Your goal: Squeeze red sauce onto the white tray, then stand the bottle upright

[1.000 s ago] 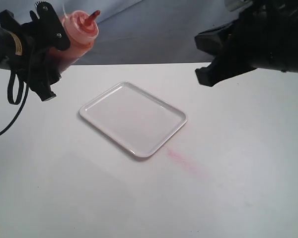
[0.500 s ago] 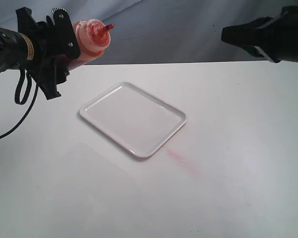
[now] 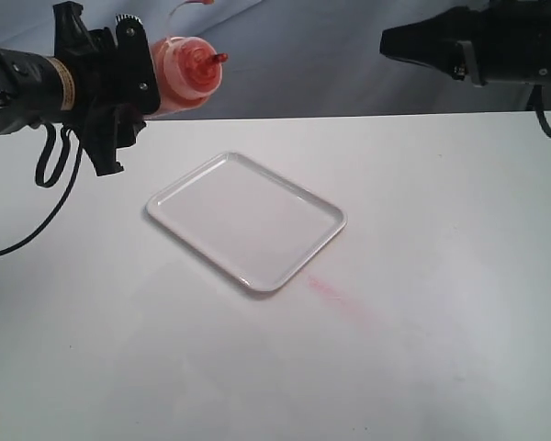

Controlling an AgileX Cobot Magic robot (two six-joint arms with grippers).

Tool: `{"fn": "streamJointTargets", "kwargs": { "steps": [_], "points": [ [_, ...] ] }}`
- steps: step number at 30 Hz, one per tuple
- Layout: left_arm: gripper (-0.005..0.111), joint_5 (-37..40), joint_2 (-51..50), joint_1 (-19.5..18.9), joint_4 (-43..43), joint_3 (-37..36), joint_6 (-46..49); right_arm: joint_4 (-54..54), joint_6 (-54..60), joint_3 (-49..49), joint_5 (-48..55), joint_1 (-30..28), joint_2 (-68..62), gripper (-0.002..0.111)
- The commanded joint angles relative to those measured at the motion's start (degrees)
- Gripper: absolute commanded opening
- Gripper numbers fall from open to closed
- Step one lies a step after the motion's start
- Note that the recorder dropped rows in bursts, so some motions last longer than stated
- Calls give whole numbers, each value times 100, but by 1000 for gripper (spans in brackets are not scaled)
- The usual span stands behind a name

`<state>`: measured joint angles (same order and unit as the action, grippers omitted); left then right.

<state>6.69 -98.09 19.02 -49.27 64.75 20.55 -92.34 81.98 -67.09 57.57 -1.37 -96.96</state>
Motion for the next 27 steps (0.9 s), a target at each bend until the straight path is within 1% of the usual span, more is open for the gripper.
{"fn": "streamJointTargets", "kwargs": {
  "steps": [1,2,5,7,10,14,21,24,27],
  "points": [
    [0,-232,-126,-11,-521,86,-51,-6,-390,-476,-269,-32,-128,44],
    [0,-232,-238,-11,-730,86,-51,-6,-512,-650,-353,-32,-215,61],
    [0,-268,-390,-11,-878,86,-51,-6,-755,-842,-486,34,-333,76],
    [0,-298,-428,-11,-978,86,-51,58,-755,-913,-545,139,-438,80],
    [0,-407,-444,-11,-979,86,-51,317,-789,-1071,-618,359,-712,81],
    [0,-491,-444,-11,-1519,96,-63,346,-1352,-1510,-629,547,-1195,81],
    [0,-534,-598,-11,-1754,545,-12,637,-1405,-2397,-619,886,-1833,81],
    [0,-534,-845,-11,-1754,731,449,804,-1620,-2750,-582,941,-2068,81],
    [0,-534,-1006,-11,-1754,831,930,980,-1758,-2901,-593,941,-2185,81]
  ]
}}
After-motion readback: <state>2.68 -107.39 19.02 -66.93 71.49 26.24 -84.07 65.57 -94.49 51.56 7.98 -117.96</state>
